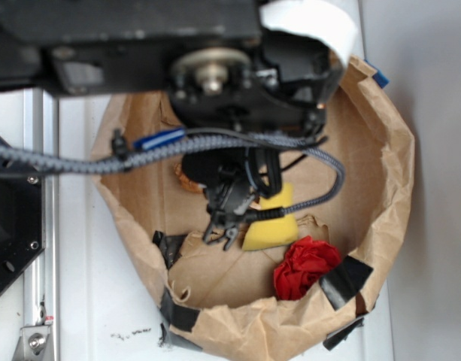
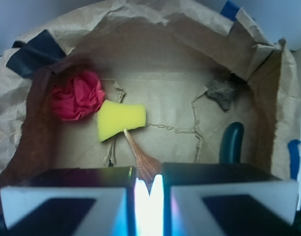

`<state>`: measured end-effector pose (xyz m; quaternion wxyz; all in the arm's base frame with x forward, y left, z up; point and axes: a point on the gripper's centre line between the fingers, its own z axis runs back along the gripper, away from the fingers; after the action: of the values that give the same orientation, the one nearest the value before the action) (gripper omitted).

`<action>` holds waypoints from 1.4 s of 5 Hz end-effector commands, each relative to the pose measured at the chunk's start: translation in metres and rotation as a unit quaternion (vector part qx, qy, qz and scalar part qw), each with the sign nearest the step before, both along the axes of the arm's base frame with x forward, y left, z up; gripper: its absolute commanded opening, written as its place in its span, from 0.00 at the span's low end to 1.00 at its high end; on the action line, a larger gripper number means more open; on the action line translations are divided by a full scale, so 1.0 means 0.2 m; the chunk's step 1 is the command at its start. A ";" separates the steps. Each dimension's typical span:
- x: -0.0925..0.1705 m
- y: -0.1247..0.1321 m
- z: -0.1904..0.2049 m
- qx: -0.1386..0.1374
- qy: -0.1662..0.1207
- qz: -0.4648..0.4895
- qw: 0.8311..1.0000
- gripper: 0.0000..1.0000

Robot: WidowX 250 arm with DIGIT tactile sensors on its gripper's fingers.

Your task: Grab the shell.

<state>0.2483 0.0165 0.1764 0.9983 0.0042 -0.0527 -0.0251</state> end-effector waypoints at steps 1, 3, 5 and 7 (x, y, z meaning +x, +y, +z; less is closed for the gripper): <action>0.08 -0.01 0.08 -0.012 -0.026 -0.040 0.999 1.00; 0.06 0.02 -0.01 -0.004 -0.033 -0.126 0.991 1.00; 0.02 0.03 -0.15 0.018 -0.042 -0.195 0.980 1.00; 0.00 0.03 -0.29 0.043 -0.055 -0.243 0.967 1.00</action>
<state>0.2407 0.0320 0.1049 0.9615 0.0291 -0.0884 -0.2585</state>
